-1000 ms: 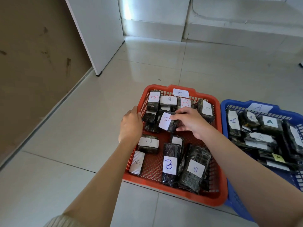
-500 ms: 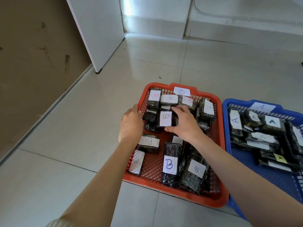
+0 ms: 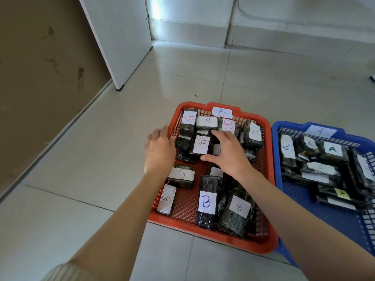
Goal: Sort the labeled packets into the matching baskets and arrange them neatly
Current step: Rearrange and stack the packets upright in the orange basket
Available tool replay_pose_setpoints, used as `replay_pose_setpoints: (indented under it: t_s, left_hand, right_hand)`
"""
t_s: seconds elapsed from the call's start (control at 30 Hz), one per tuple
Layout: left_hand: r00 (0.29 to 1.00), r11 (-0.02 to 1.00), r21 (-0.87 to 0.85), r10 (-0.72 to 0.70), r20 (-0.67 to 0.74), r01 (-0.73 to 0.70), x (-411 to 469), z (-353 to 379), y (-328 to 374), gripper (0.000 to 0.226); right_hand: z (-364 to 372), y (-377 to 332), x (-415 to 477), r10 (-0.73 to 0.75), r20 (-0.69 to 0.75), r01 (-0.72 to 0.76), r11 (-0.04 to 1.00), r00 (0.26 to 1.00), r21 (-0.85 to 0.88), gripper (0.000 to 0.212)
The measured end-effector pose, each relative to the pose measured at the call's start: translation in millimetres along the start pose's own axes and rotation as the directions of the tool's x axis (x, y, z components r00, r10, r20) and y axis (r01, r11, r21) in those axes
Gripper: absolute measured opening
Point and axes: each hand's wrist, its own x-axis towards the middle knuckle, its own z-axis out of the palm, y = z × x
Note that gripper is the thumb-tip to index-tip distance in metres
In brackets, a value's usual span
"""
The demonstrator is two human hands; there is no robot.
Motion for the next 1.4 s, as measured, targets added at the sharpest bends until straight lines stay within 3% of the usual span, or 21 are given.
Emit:
replay_pose_setpoints:
  t_s: [0.03,0.1,0.2,0.27,0.33,0.57,0.73,0.97,1.23,1.4]
  left_hand:
    - [0.994,0.993,0.078,0.095,-0.055,-0.091,-4,-3,3,0.035]
    - [0.936,0.935,0.144,0.339,-0.099,-0.324,-10,-5,12,0.032]
    - [0.845,0.841,0.121,0.503,0.181,-0.527,-13,4,32,0.037]
    - [0.799,0.802,0.184,0.487,0.352,-0.569,-9,14,45,0.047]
    - [0.777,0.749,0.279,0.467,0.421,-0.601,-4,21,51,0.052]
    - [0.746,0.658,0.366,0.505,0.435,-0.658,6,28,57,0.045]
    - [0.667,0.562,0.368,0.55,0.503,-0.741,7,41,77,0.037]
    - [0.679,0.607,0.335,0.522,0.515,-0.721,10,53,80,0.039]
    - [0.678,0.589,0.359,0.513,0.526,-0.724,7,57,81,0.039]
    - [0.677,0.593,0.355,0.504,0.536,-0.723,8,57,82,0.037]
  right_hand:
    - [-7,4,-2,-0.005,-0.018,0.005,1.0,1.0,-0.012,0.069]
    - [-19,13,-4,-0.082,-0.074,0.062,0.969,0.994,-0.241,0.05]
    - [-29,21,-5,-0.135,-0.04,0.09,0.823,0.99,-0.561,0.032]
    - [-26,22,-4,-0.107,0.003,0.085,0.766,0.994,-0.638,0.028]
    - [-22,24,-3,-0.096,0.02,0.086,0.744,0.995,-0.662,0.026]
    - [-17,33,-2,-0.147,0.019,0.124,0.751,0.989,-0.648,0.034]
    - [-18,39,-5,-0.184,-0.048,0.098,0.704,0.982,-0.703,0.048]
    - [-16,42,-6,-0.178,-0.06,0.062,0.608,0.982,-0.792,0.032]
    - [-15,43,-6,-0.158,-0.041,0.075,0.667,0.987,-0.741,0.008]
    - [-19,42,-6,-0.117,0.051,0.117,0.673,0.992,-0.73,0.023]
